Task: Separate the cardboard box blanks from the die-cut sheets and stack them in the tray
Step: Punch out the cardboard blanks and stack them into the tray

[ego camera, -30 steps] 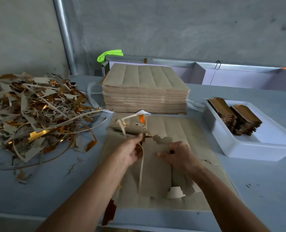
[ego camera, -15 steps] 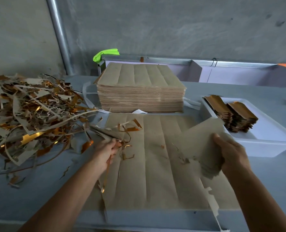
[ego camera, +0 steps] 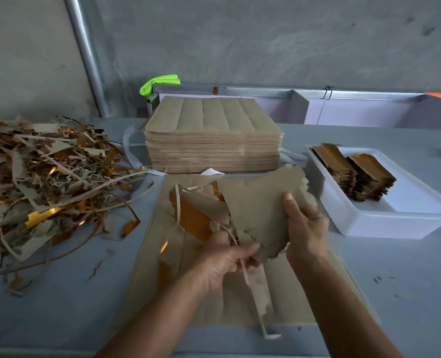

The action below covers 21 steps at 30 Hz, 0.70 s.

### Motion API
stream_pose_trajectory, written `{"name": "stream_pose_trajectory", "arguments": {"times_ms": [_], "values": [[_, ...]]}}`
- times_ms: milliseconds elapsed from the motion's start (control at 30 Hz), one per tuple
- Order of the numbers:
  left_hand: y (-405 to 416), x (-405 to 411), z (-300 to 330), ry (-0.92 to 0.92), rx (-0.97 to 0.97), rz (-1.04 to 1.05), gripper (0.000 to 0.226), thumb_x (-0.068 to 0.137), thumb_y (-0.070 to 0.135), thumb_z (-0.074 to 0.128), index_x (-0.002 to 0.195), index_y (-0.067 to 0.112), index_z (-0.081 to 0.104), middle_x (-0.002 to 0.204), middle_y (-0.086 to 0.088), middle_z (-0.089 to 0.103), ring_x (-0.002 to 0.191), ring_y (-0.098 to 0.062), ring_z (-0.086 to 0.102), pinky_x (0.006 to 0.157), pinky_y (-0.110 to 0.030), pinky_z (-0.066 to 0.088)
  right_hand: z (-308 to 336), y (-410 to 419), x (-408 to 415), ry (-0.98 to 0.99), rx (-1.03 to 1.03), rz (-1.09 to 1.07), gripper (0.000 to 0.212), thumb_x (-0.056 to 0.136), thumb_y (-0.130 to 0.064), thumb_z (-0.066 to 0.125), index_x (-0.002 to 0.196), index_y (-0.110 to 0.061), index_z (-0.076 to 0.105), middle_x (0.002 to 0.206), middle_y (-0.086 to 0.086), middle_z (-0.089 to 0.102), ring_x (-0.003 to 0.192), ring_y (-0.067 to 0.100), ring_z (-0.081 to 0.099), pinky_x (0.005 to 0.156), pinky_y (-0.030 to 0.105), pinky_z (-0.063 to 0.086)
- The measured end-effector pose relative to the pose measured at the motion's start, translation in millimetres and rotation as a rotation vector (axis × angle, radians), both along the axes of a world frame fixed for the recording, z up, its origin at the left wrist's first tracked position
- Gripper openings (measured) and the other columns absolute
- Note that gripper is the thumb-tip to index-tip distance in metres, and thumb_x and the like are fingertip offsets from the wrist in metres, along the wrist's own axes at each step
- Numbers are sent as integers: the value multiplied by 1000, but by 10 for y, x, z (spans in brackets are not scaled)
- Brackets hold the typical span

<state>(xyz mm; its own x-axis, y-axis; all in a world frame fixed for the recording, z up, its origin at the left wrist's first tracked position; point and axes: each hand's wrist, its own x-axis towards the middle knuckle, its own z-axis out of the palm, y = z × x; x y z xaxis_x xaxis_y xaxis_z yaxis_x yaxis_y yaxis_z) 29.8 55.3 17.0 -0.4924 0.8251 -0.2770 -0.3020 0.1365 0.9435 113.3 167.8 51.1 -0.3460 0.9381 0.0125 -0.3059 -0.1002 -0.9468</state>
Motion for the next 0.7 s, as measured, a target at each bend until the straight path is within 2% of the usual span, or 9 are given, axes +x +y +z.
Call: {"name": "stream_pose_trajectory", "arguments": {"times_ms": [67,133,233,300,433,533,600,700], "values": [[-30,-58,33,-27,-7,-26,15,77,7,70,89,5,61,69,-4,70,58,-16,65,58,-29,53,-9,43,32,9,26,-16,10,90,-17,62,83,-19,68,74,-13,71,67,-4,66,54,11,51],[-51,-91,58,-29,-50,-67,3,84,4,64,83,5,62,62,-3,64,47,-10,55,55,-28,50,-33,86,66,-4,41,-35,8,91,-18,62,90,-15,69,80,-12,70,70,-2,67,57,13,52],[-101,-98,68,-83,-66,-86,9,89,7,59,83,4,65,59,1,60,38,-3,38,40,-17,36,-54,146,86,-49,54,-40,17,91,-21,62,101,-10,67,89,-10,69,79,2,66,68,21,56],[-159,-127,49,-51,-87,-71,14,91,10,56,85,3,65,57,2,57,38,-2,33,37,-15,25,-42,222,128,-83,56,-74,23,91,-22,61,109,-8,66,95,-4,68,86,9,64,79,31,55],[-319,-201,20,135,-249,-88,17,93,15,55,84,9,68,59,3,53,40,-3,33,39,-16,24,-52,419,216,-182,80,-98,24,93,-24,59,114,-12,61,90,-6,62,82,9,58,80,37,51],[-365,-227,71,220,-342,-128,19,93,15,55,80,11,68,56,4,53,43,-4,36,42,-16,26,-76,478,222,-293,121,-100,26,93,-22,55,115,-8,55,93,5,60,84,22,58,73,40,51],[-376,-248,98,310,-405,-129,20,93,16,54,79,13,68,61,4,57,52,-5,44,48,-17,34,-102,483,207,-331,135,-83,25,92,-15,53,117,-10,50,97,6,57,87,24,56,67,36,50],[-406,-294,117,473,-487,-134,12,91,21,59,86,14,67,79,2,64,72,-9,55,67,-23,44,-139,485,197,-374,174,-52,34,89,-5,50,121,-13,44,102,5,54,87,20,53,59,28,45]]}}
